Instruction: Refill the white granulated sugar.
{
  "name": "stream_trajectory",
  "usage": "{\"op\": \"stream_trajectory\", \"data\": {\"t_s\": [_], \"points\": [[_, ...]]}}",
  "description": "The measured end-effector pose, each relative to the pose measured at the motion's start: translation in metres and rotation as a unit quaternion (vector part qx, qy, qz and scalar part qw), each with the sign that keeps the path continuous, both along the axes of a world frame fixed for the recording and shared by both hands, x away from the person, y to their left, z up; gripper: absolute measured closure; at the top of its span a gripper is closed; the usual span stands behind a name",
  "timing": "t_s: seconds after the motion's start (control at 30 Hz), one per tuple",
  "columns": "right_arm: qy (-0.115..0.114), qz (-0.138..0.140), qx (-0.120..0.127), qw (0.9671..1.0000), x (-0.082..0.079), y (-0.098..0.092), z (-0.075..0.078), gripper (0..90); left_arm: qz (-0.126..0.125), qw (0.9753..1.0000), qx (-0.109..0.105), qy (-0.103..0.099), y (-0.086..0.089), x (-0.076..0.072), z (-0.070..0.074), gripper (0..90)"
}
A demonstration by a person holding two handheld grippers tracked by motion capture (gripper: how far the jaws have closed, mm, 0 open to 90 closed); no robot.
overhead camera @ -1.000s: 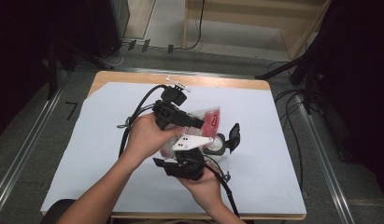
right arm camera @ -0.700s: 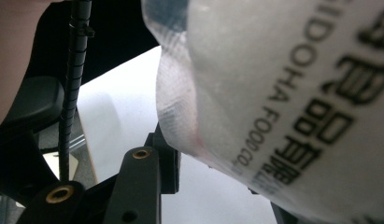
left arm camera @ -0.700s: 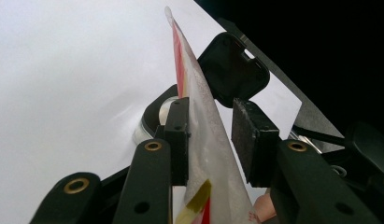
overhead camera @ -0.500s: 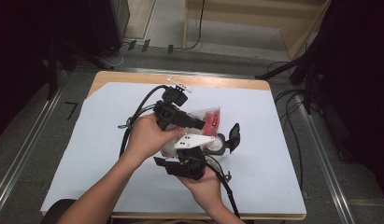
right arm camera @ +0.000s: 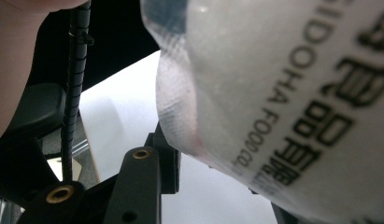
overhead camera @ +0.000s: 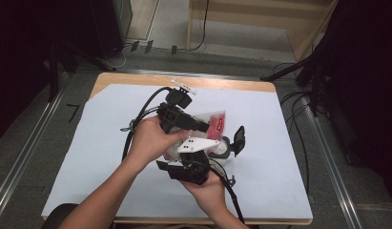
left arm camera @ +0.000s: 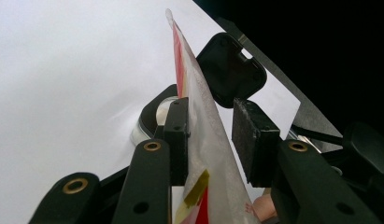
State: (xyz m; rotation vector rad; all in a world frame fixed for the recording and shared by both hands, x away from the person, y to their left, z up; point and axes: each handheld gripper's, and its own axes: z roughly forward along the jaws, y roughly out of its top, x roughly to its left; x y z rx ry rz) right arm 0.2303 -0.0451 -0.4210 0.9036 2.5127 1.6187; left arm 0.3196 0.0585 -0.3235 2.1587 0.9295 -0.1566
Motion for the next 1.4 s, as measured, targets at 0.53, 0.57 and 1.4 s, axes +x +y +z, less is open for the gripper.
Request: {"op": "stream_trajectory", "data": {"t_s": [0.53,0.57,1.4], "points": [[0.001,-0.001,0.0,1.0,-0.0006,0.0004,-0.0004,63.6,-0.003,1.0,0.002,-0.001,-0.002,0.0,-0.0001,69.1],[0.0,-0.002,-0.001,1.0,-0.0006,0.0005,-0.0006,63.6,-0.004,1.0,0.001,-0.001,-0.0016,0.0002,-0.0004,69.2],[-0.001,-0.004,-0.002,1.0,-0.001,0.0003,0.0007,63.5,-0.004,0.9999,0.008,-0.007,-0.0034,-0.0007,0.0022,70.6]]}}
